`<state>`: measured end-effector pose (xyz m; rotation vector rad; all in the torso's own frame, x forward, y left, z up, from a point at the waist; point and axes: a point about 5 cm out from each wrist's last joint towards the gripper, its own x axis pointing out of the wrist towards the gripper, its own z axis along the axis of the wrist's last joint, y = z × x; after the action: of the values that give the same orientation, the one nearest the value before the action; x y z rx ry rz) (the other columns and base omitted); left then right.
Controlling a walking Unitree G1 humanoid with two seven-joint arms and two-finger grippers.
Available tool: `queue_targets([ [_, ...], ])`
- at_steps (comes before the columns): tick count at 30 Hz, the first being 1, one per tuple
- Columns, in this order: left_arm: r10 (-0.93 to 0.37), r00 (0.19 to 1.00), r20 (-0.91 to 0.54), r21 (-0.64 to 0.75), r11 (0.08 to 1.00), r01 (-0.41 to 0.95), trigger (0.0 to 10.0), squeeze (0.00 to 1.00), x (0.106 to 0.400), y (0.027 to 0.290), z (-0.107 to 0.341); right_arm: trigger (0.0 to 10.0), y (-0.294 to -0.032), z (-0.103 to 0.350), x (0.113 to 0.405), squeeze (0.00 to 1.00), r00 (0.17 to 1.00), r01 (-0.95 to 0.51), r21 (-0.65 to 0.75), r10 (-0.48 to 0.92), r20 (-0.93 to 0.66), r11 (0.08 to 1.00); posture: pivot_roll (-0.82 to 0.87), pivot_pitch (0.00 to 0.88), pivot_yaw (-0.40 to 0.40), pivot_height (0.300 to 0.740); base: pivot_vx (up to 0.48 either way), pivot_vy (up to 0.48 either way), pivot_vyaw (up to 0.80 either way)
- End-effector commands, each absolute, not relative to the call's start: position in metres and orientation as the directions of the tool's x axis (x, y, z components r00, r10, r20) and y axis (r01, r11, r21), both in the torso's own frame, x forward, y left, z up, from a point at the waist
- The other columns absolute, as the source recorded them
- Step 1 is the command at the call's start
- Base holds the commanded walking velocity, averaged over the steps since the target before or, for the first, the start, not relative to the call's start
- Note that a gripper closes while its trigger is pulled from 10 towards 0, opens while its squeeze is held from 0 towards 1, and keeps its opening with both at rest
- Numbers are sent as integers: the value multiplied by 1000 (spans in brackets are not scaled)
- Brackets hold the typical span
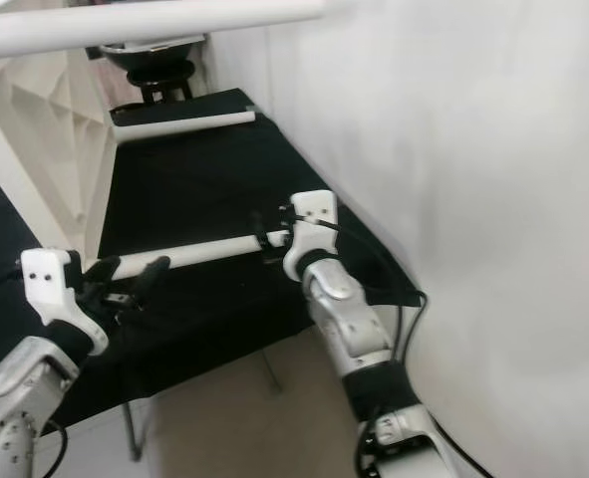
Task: Building children table
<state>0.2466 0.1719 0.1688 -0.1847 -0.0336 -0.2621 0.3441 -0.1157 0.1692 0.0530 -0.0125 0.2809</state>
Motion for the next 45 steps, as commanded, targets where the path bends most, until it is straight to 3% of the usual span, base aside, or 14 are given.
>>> queue_targets([
  [1, -225, 974, 27, -141, 964, 227, 10000, 0, 245, 180, 161, 10000, -110, 158, 342, 0, 954, -300, 35, 301, -10, 953, -48, 41, 69, 740, 326, 0, 800],
  [4, -225, 974, 24, -141, 964, 227, 10000, 0, 246, 181, 160, 10000, -112, 160, 344, 0, 962, -272, 24, 272, 1, 962, -50, 40, 72, 740, 364, 0, 533],
  [7, -234, 972, 28, -126, 964, 235, 10000, 0, 248, 179, 158, 10000, -115, 158, 344, 0, 960, -278, 114, 279, 9, 954, -52, 41, 74, 740, 371, 0, 0],
  [17, -243, 970, 29, -115, 963, 245, 10000, 0, 248, 178, 156, 10000, -112, 155, 348, 0, 966, -257, -6, 257, -24, 966, -50, 46, 79, 740, 357, 0, 376],
  [26, -254, 967, 33, -101, 961, 256, 10000, 0, 249, 177, 156, 10000, -108, 153, 347, 0, 953, -301, 58, 303, -21, 952, -46, 49, 81, 740, 337, 0, 0],
  [37, -231, 972, -48, -95, 970, 226, 10000, 0, 243, 176, 150, 10000, -107, 153, 348, 0, 953, -300, 68, 302, -20, 952, -43, 54, 87, 740, 0, 0, 0],
  [45, -322, 940, -112, -116, 944, 309, 10000, 0, 228, 161, 142, 10000, -109, 157, 347, 0, 950, -311, 34, 311, 1, 950, -42, 59, 84, 740, 0, 0, 0],
])
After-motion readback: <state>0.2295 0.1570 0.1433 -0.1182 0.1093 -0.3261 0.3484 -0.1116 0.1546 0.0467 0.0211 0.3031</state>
